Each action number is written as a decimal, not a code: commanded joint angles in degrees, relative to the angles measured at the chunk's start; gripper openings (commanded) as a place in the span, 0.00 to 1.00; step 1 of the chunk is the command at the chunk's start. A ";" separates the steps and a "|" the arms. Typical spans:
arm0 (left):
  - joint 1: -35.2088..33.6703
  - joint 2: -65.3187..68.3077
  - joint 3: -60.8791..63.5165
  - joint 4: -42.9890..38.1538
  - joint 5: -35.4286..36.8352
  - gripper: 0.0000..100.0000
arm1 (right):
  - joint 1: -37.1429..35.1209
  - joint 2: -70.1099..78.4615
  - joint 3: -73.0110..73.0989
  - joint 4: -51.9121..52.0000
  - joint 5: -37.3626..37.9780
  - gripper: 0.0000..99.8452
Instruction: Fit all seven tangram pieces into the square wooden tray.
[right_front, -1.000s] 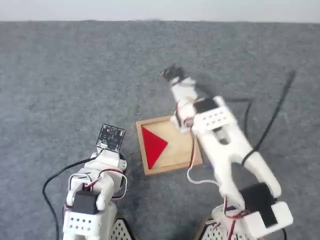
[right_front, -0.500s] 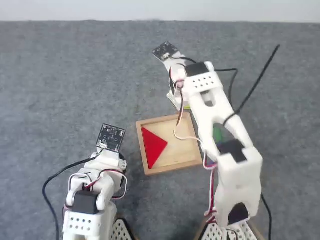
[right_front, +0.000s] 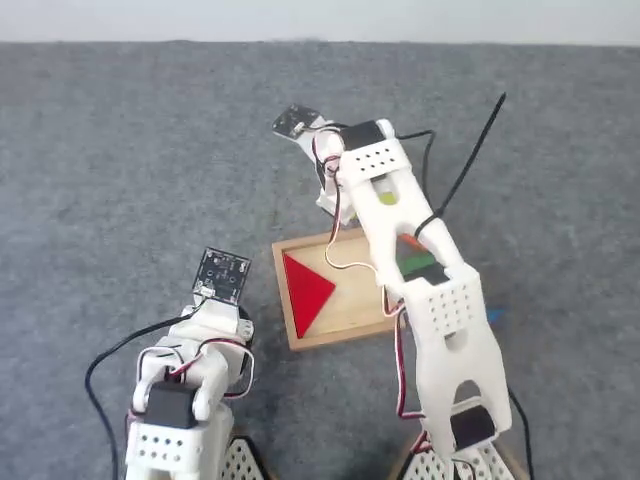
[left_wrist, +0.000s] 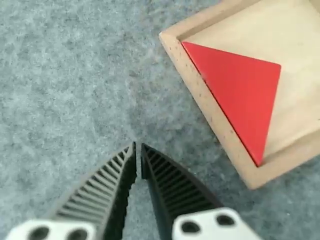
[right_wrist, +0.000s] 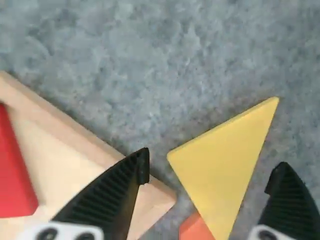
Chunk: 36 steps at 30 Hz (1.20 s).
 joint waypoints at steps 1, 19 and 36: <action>-0.09 -0.88 -0.57 0.18 -0.09 0.02 | 1.63 0.57 -5.36 0.48 0.26 0.37; -0.09 -0.88 -0.57 0.18 -0.09 0.02 | 2.51 6.55 -7.03 -0.57 -4.22 0.38; -0.09 -0.88 -0.57 0.18 -0.09 0.02 | 2.77 6.99 -7.03 -0.31 -12.92 0.32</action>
